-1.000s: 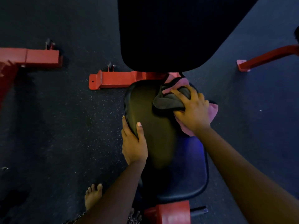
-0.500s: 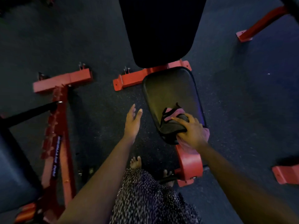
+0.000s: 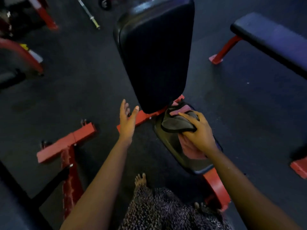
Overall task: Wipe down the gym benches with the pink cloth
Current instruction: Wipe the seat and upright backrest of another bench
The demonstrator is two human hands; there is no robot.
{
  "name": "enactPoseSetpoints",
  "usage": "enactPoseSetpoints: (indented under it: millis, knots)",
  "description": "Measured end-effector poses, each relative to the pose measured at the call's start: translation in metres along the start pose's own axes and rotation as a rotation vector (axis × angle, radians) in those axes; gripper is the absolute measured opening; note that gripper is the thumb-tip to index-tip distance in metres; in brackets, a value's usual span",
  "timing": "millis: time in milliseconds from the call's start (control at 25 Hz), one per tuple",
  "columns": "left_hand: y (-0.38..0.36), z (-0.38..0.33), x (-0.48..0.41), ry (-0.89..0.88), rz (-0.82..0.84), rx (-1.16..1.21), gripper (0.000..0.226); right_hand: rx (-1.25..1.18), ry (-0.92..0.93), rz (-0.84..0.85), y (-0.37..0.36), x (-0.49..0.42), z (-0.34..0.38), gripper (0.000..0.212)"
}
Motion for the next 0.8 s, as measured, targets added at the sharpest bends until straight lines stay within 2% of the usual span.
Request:
enactPoseSetpoints:
  millis: [200, 280, 400, 640, 720, 800]
  knots:
    - [-0.010, -0.064, -0.098, -0.199, 0.137, -0.036, 0.079, -0.170, -0.157, -0.331, -0.010, -0.058, 0.041, 0.060]
    - [-0.021, -0.080, -0.115, -0.320, 0.240, -0.033, 0.080, -0.211, -0.138, -0.401, -0.020, -0.073, 0.048, 0.061]
    - [-0.041, -0.098, -0.126, -0.470, 0.362, -0.032, 0.070, -0.203, -0.049, -0.514, -0.031, -0.102, 0.048, 0.059]
    - [-0.045, -0.073, -0.123, -0.812, 0.329, 0.107, 0.086, -0.113, 0.139, -0.745, -0.082, -0.157, 0.037, 0.062]
    - [-0.049, -0.067, -0.124, -0.929, 0.237, 0.117, 0.087, -0.077, 0.197, -0.881, -0.089, -0.167, 0.029, 0.063]
    - [-0.050, -0.062, -0.122, -1.030, 0.075, 0.145, 0.087, -0.063, 0.266, -0.969, -0.093, -0.172, 0.020, 0.064]
Point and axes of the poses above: each hand's wrist, its own x-axis away from the middle knuckle, its own y-axis out of the back of the hand, z = x × y, the point moved 8 cm from there along -x, towards the middle knuckle, and after that the axes turned 2 degrees about x, right-handed, at the moved point
